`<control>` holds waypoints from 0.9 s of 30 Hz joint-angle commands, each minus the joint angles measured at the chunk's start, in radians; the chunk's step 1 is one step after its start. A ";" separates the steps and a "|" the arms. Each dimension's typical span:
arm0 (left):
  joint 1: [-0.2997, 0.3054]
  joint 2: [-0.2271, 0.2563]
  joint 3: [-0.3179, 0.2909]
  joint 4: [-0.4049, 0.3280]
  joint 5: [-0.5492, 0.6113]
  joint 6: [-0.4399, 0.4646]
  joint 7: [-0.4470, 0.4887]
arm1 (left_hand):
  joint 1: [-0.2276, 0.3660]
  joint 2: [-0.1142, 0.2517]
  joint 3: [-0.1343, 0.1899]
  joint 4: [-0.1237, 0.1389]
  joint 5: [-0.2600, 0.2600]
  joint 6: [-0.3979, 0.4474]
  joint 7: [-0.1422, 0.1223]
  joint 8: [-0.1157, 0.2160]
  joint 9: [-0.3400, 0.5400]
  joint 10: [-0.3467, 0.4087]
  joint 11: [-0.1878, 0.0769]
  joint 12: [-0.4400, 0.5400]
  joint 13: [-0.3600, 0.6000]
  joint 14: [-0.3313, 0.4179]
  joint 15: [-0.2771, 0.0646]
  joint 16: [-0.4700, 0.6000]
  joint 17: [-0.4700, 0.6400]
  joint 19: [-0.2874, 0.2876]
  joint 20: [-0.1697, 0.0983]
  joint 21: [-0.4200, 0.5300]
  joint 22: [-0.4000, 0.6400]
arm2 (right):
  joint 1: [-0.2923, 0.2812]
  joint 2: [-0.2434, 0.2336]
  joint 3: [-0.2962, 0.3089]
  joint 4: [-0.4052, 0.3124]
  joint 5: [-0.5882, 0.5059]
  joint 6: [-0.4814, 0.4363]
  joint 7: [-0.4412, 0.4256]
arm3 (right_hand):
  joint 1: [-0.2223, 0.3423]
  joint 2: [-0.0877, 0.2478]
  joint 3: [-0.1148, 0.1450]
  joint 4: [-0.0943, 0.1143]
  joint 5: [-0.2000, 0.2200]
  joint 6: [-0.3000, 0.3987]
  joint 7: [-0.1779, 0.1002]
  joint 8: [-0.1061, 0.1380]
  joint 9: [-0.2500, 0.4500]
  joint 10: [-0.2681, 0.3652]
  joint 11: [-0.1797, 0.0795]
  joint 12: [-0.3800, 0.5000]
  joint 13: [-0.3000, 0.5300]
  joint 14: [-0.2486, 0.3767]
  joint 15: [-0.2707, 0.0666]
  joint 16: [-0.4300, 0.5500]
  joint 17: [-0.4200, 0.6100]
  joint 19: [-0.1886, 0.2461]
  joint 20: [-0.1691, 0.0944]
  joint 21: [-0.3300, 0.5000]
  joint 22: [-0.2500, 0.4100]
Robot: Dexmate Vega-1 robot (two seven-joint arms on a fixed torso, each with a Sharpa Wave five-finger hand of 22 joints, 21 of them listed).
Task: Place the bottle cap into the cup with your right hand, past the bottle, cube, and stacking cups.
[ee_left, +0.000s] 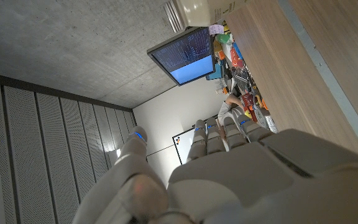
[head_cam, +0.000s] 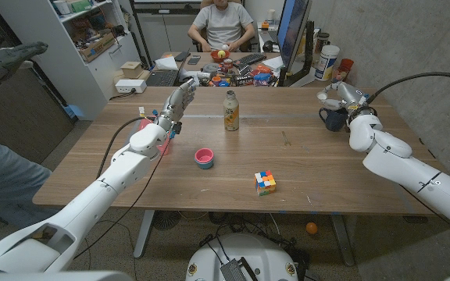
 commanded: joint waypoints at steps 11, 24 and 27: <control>0.017 0.011 -0.001 -0.029 0.006 0.005 0.010 | 0.002 0.006 -0.005 -0.001 -0.002 0.008 0.001 0.004 0.002 0.000 -0.001 0.006 0.003 0.001 0.007 0.003 0.003 0.001 0.006 0.001 0.002 | 0.051 0.034 0.005 0.106 0.101 -0.021 -0.049 | 0.002 0.016 0.006 -0.002 0.002 0.121 0.023 0.052 0.017 0.015 -0.002 -0.002 0.004 0.009 -0.006 -0.003 0.003 -0.001 -0.001 -0.004 0.003; 0.014 0.005 0.004 -0.024 0.006 0.010 0.011 | 0.003 0.007 -0.006 -0.001 -0.002 0.009 0.003 0.004 0.002 0.001 -0.005 0.006 0.003 0.001 0.007 0.003 0.003 0.001 0.006 0.001 0.002 | 0.035 0.043 0.030 0.135 0.166 -0.026 -0.097 | 0.002 0.017 0.007 -0.003 0.002 0.124 0.021 0.053 0.015 0.021 -0.002 -0.003 0.005 0.013 -0.009 -0.004 0.003 -0.001 -0.002 -0.004 0.003; 0.010 0.001 0.007 -0.019 0.007 0.010 0.011 | 0.003 0.007 -0.007 -0.001 -0.002 0.009 0.003 0.004 0.002 0.001 -0.005 0.006 0.003 0.001 0.007 0.003 0.003 0.001 0.005 0.001 0.002 | 0.037 0.042 0.032 0.143 0.178 -0.031 -0.101 | 0.001 0.018 0.007 -0.002 0.001 0.125 0.021 0.054 0.015 0.022 -0.001 -0.003 0.006 0.014 -0.009 -0.004 0.004 -0.001 -0.004 -0.004 0.003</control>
